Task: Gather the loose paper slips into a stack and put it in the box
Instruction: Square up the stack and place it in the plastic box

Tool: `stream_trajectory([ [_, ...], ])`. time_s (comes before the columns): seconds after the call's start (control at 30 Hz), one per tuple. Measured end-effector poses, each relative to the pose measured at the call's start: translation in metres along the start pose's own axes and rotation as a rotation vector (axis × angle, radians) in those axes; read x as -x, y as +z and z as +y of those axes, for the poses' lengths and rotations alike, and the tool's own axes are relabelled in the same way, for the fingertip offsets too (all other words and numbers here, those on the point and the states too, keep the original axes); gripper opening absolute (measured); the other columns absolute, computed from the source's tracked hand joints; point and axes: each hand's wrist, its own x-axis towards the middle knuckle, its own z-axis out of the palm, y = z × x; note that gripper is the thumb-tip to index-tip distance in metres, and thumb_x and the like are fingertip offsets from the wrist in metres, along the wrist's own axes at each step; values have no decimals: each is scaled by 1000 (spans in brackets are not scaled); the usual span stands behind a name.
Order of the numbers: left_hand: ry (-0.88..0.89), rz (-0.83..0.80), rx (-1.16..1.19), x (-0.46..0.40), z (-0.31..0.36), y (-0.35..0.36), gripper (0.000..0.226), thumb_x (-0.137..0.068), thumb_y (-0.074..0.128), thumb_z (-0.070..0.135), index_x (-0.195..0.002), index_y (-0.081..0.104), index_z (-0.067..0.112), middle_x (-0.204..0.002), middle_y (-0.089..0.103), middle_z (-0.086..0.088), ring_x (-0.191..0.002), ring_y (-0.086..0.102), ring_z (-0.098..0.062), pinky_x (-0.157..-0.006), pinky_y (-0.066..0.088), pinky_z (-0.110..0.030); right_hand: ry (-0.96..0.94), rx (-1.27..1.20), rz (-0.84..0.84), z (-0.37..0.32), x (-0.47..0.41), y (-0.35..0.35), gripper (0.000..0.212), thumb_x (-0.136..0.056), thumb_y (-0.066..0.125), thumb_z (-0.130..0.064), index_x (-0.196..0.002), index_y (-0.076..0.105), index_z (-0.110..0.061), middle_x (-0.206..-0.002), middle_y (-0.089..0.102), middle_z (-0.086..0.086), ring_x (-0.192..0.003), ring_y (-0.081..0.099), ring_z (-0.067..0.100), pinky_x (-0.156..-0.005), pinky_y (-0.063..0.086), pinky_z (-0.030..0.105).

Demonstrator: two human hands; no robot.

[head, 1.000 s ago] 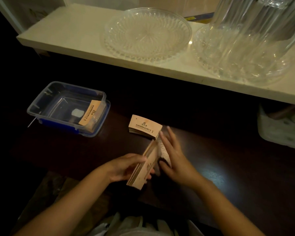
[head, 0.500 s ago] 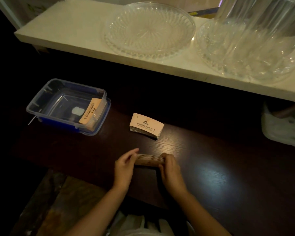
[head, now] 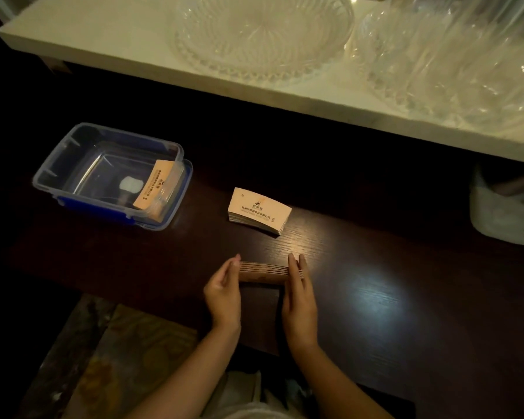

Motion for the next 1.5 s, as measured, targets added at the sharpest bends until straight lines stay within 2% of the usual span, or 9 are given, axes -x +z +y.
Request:
stream_trajectory([
  [0.13, -130, -137, 71, -5, 4, -6, 20, -89, 50, 21, -103, 64, 21, -112, 65, -10, -101, 61, -15, -94, 47, -32, 0, -65, -38, 2, -10, -10, 62, -92, 49, -7, -138, 23, -39, -133, 38, -12, -123, 36, 0, -96, 23, -3],
  [0.27, 50, -354, -250, -23, 24, -12, 41, -84, 56, 6, -125, 51, 11, -110, 54, 1, -90, 57, -3, -65, 46, -4, 220, -210, -22, -10, -41, -26, 49, -89, 56, -13, -133, 40, -23, -99, 55, -15, -84, 56, -4, -62, 45, 0],
  [0.33, 150, -335, -393, -41, 46, -9, 39, -83, 57, 4, -122, 54, 7, -107, 53, -1, -94, 57, -14, -66, 46, -9, 302, -288, -10, -23, -64, -31, 29, -86, 61, -11, -111, 51, -21, -94, 60, -10, -82, 61, 0, -56, 49, 3],
  [0.4, 134, -379, -363, -59, 72, -6, 40, -82, 57, 2, -122, 55, 7, -104, 60, -6, -93, 59, -17, -72, 47, -18, 374, -357, 8, -37, -85, -37, 19, -83, 64, -11, -97, 54, -20, -93, 64, -4, -82, 65, 8, -56, 54, 12],
  [0.53, 86, -489, -341, -87, 101, -4, 38, -81, 60, 5, -119, 57, 8, -95, 65, -4, -73, 60, -2, -53, 47, -7, 512, -468, -31, -51, -103, -45, 13, -82, 66, -12, -88, 57, -18, -86, 66, -2, -72, 66, 8, -48, 55, 21],
  [0.73, 83, -530, -450, -124, 119, 10, 39, -82, 60, 6, -120, 55, 1, -118, 62, -18, -101, 60, -23, -82, 46, -31, 661, -412, -50, -67, -135, -27, 20, -82, 64, -11, -100, 58, -6, -103, 67, 14, -89, 67, 27, -77, 58, 45],
  [1.1, 180, -621, -727, -167, 96, 36, 31, -83, 58, 11, -113, 61, 4, -119, 63, -17, -107, 58, -26, -75, 40, -27, 765, -164, 9, -61, -164, -3, 29, -80, 64, -14, -107, 61, -1, -109, 66, 17, -97, 64, 29, -84, 55, 43],
  [1.3, -197, -787, -601, -176, 99, 29, 36, -87, 55, 18, -120, 52, 3, -125, 58, -16, -116, 52, -27, -85, 45, -37, 813, -231, -130, -59, -165, -7, 31, -86, 60, -13, -114, 56, 0, -118, 62, 20, -106, 60, 30, -92, 51, 43],
  [1.5, -294, -889, -550, -182, 102, 30, 34, -87, 53, 10, -119, 52, -2, -122, 60, -19, -108, 57, -22, -89, 46, -30, 807, -309, -166, -60, -163, -11, 29, -83, 64, -7, -110, 57, -3, -119, 62, 17, -108, 60, 29, -92, 50, 41],
])
